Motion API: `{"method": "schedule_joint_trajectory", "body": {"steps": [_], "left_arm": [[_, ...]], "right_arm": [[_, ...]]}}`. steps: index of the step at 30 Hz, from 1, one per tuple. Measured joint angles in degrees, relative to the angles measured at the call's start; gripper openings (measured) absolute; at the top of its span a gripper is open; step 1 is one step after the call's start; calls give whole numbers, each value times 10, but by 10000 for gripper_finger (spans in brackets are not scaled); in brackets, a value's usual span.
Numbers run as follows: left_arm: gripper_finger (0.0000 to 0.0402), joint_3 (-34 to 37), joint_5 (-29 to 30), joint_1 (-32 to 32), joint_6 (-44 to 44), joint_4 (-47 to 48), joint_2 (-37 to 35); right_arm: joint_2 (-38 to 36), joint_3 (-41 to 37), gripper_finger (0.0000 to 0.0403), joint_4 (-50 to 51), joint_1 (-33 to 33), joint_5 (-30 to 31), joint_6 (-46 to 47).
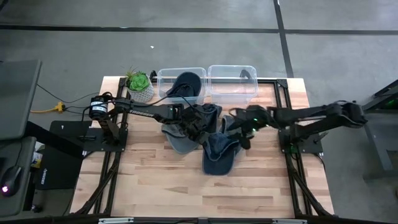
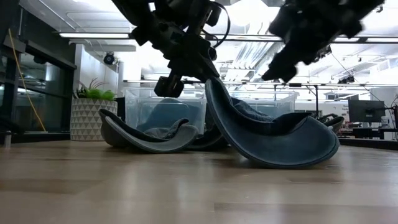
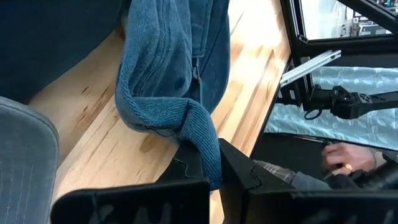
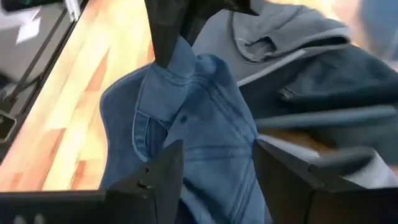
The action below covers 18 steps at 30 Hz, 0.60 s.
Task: Pick & Place hat
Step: Put the bottom dark blue cap into the left transparent bin
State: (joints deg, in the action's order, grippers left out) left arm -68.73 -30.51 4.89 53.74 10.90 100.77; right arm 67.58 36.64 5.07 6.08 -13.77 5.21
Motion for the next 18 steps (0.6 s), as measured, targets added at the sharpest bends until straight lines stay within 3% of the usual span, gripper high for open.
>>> {"method": "schedule_joint_trajectory", "body": {"steps": [5, 8, 13, 18], "left_arm": [[0, -4, -7, 0, -10, 8, 0], [0, -41, -6, 0, -43, 78, 0], [0, -124, 40, 0, -120, 219, 0], [0, -165, 69, 0, -155, 278, 0]], "right_arm": [[95, 72, 211, 10, 22, -72, -54], [137, 112, 216, 50, 26, -78, -88], [159, 177, 216, 114, 38, -77, -126], [151, 234, 216, 187, 50, -64, -164]]}}
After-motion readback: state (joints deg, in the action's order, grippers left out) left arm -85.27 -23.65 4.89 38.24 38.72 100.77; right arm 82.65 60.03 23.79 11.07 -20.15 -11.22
